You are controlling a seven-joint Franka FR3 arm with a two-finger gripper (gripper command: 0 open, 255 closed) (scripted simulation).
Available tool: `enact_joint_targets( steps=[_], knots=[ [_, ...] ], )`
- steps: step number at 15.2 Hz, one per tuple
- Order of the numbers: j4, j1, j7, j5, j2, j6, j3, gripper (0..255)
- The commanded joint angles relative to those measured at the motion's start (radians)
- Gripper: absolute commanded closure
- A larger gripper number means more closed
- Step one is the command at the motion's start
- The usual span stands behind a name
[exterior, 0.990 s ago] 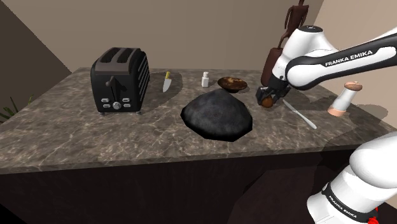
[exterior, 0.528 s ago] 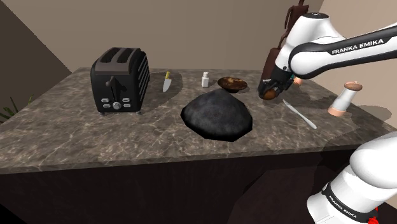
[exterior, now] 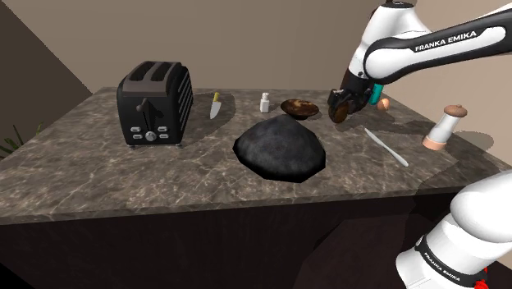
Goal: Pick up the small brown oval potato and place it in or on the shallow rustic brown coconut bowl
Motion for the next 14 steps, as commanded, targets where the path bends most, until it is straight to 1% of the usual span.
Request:
enact_joint_targets(
  steps=[1,7,14],
  knots=[
    [0.061,-0.013,0.001,-0.013,0.087,0.026,0.001,255],
    [0.296,-0.04,0.006,-0.05,0.332,0.034,0.005,255],
    [0.621,-0.047,0.007,-0.088,0.608,-0.018,0.004,255]
  ],
)
